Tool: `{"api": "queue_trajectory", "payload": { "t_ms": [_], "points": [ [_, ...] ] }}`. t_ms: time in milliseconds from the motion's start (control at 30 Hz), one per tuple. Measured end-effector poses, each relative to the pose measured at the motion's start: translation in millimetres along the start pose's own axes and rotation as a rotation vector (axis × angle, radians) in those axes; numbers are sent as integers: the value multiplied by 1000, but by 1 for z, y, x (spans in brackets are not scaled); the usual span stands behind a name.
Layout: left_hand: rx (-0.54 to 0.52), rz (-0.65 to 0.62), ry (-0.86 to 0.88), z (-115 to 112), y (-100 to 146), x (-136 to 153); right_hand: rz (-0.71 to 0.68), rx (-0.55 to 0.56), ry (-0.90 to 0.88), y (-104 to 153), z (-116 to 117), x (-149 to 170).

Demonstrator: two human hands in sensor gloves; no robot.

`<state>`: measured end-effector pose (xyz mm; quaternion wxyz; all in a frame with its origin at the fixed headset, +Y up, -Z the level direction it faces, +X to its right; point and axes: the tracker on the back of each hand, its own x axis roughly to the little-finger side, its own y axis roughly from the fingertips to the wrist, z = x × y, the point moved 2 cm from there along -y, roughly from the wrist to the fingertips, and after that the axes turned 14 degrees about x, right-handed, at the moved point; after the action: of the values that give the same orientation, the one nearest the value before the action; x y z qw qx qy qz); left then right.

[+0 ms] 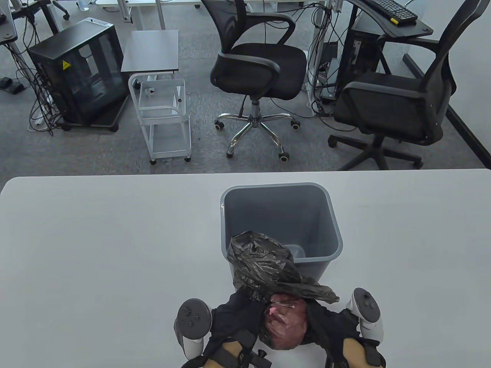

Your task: Twist garbage bag top to tighten it

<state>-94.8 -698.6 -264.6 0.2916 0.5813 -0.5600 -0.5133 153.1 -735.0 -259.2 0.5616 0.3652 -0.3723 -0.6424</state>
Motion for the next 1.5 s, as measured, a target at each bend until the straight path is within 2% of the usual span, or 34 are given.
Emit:
{"api": "queue_trajectory", "payload": {
  "t_ms": [100, 167, 233, 300, 400, 600, 733, 867, 967, 1033, 1100, 1167, 1267, 1333, 1400, 1500],
  "points": [
    [-23, 17, 37, 2, 1, 2, -109, -62, 105, -3, 6, -9],
    [5, 14, 59, 0, 1, 3, -132, -30, 172, -3, 5, -12],
    [100, -16, 90, -5, -3, 3, -87, 53, 98, -2, -3, -9],
    [204, -46, 168, -10, -6, 3, -32, 77, -34, -2, -8, -3],
    [231, -47, 216, -13, -7, 3, 11, 68, -107, -1, -9, 1],
    [49, 9, 73, -3, -1, 2, -16, 51, -25, -1, -4, -1],
    [10, 22, 71, 1, 1, 2, -114, -17, 42, -2, 4, -11],
    [39, 17, 100, -3, 0, 1, -155, -20, 161, -2, 5, -17],
    [103, -28, 82, -6, -2, -1, -81, 57, -15, -2, -1, -10],
    [127, -46, 94, -6, -3, -3, -22, 41, -102, -2, -3, -5],
    [105, -56, 95, -6, -2, -4, 10, 31, -92, -1, -3, -2],
    [32, -24, 43, -2, 0, -4, 10, 25, -49, -1, -2, -2],
    [-10, -9, 14, 3, 2, -3, -31, 27, -33, -1, 1, -5],
    [-31, -12, 11, 3, 3, -3, -103, -14, -15, -2, 5, -10],
    [-32, -14, 3, 2, 3, -4, -177, -59, 86, -2, 9, -18],
    [-3, -22, 23, -1, 2, -3, -195, -3, 173, -2, 4, -21]
  ]
}}
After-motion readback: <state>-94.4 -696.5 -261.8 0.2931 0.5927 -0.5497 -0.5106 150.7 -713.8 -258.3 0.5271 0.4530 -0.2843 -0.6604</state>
